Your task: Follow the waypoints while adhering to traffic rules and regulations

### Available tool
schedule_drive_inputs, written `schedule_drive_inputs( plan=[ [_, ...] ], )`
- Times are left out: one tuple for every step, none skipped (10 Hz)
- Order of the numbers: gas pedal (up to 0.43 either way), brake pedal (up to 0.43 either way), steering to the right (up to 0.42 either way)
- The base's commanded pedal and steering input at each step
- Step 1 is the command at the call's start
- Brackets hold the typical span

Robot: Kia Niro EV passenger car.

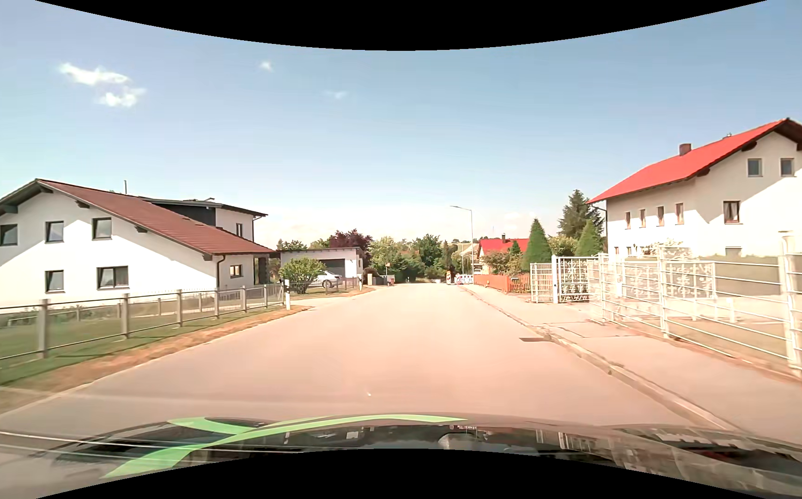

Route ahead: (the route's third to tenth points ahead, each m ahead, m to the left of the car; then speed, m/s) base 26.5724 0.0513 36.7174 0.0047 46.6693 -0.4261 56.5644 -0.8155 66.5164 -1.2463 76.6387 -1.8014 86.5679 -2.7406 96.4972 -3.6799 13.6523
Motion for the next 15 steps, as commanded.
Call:
schedule_drive_inputs(
  plan=[
    [0.028,0.0,0.005],
    [0.028,0.0,0.005],
    [0.028,0.0,0.005],
    [0.028,0.0,0.004],
    [0.028,0.0,0.002],
    [0.028,0.0,0.001],
    [0.028,0.0,0.001],
    [0.039,0.0,0.001],
    [0.039,0.0,0.001],
    [0.039,0.0,0.001],
    [0.039,0.0,0.001],
    [0.047,0.0,0.001],
    [0.047,0.0,0.001],
    [0.047,0.0,0.001],
    [0.047,0.0,0.001]
  ],
)
